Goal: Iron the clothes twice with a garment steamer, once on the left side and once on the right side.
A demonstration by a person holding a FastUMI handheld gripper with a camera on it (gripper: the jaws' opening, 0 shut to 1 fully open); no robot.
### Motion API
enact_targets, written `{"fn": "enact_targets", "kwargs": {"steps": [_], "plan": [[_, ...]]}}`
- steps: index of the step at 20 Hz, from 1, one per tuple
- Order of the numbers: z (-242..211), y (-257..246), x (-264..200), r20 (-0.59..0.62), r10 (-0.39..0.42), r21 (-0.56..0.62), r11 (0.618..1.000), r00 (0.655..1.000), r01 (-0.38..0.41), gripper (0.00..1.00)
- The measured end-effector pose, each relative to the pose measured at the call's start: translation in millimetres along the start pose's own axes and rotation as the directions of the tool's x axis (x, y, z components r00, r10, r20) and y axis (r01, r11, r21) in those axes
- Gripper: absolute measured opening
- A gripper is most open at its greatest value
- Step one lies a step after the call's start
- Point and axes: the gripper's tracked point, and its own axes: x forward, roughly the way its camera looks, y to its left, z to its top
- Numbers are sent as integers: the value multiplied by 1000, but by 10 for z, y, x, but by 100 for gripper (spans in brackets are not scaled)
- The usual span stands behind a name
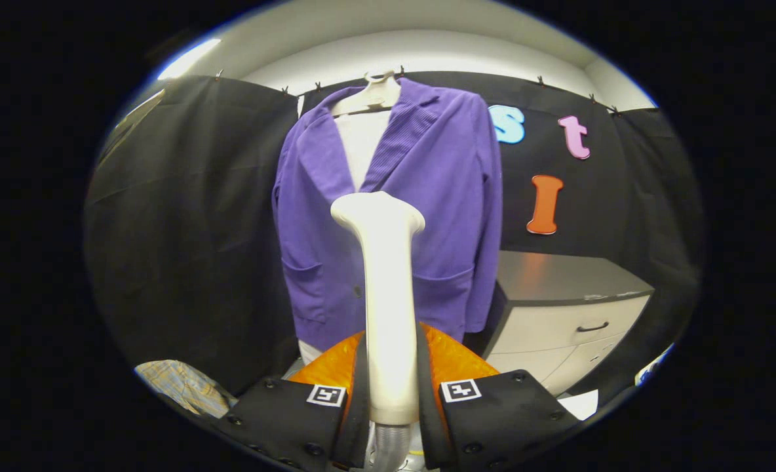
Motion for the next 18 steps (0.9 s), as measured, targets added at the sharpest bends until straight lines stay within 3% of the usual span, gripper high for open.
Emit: {"fn": "enact_targets", "kwargs": {"steps": [6, 12, 18], "plan": [[606, -1139, -352, 116, -188, 30, 982, 975, 185, 39], [1085, -1848, -688, 200, -312, 39, 950, 929, 311, 39], [1137, -1925, -696, 199, -324, 89, 946, 925, 312, 39]]}}
